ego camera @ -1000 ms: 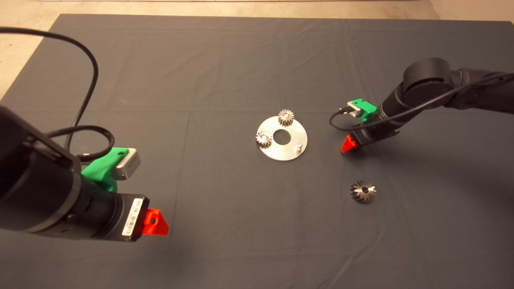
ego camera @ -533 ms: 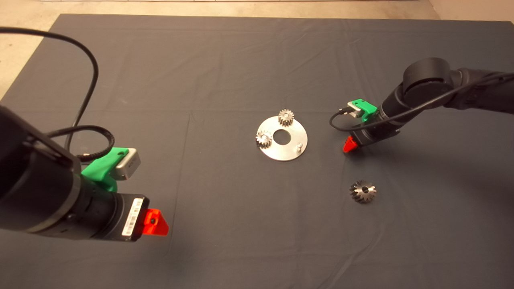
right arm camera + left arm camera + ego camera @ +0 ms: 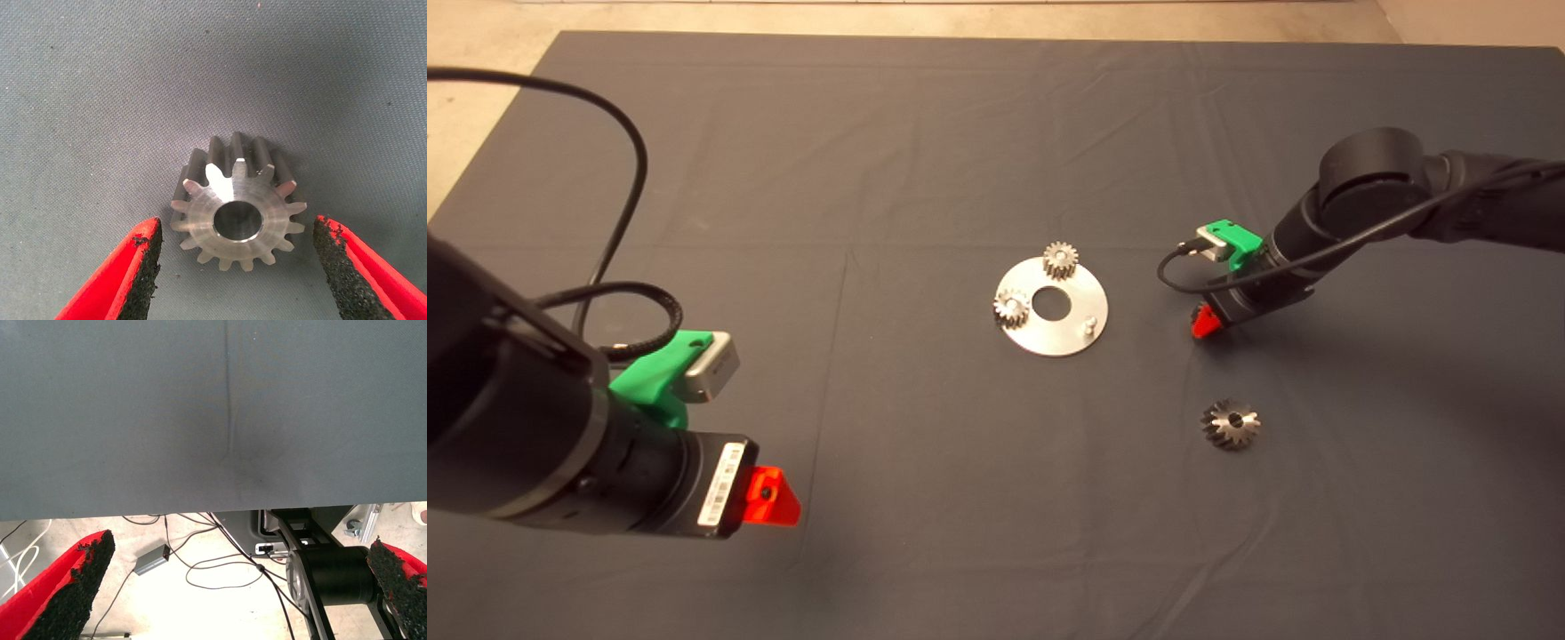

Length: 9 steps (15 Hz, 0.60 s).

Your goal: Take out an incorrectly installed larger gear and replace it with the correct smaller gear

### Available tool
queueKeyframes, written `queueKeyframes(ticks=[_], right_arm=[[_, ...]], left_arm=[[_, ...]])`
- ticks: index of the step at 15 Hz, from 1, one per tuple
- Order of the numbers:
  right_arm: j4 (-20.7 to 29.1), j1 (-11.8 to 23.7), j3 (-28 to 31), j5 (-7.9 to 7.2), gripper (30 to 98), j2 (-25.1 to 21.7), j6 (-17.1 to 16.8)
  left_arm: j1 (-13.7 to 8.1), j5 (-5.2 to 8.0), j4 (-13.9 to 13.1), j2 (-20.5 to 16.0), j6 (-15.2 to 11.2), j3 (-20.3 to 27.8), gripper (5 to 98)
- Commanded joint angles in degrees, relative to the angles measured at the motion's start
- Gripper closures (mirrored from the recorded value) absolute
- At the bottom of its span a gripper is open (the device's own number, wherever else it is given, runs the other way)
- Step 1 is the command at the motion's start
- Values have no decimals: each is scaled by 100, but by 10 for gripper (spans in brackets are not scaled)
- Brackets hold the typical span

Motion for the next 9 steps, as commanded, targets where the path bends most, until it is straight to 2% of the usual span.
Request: queueKeyframes(ticks=[1,4,9], right_arm=[[49,97,-32,0,679,65,-113],[-212,88,-100,-26,679,197,-158],[-229,92,-105,-44,679,162,-263]], left_arm=[[-22,459,-100,-6,4,75,54],[-24,459,-100,3,4,75,54],[-19,450,-100,73,4,75,54]])
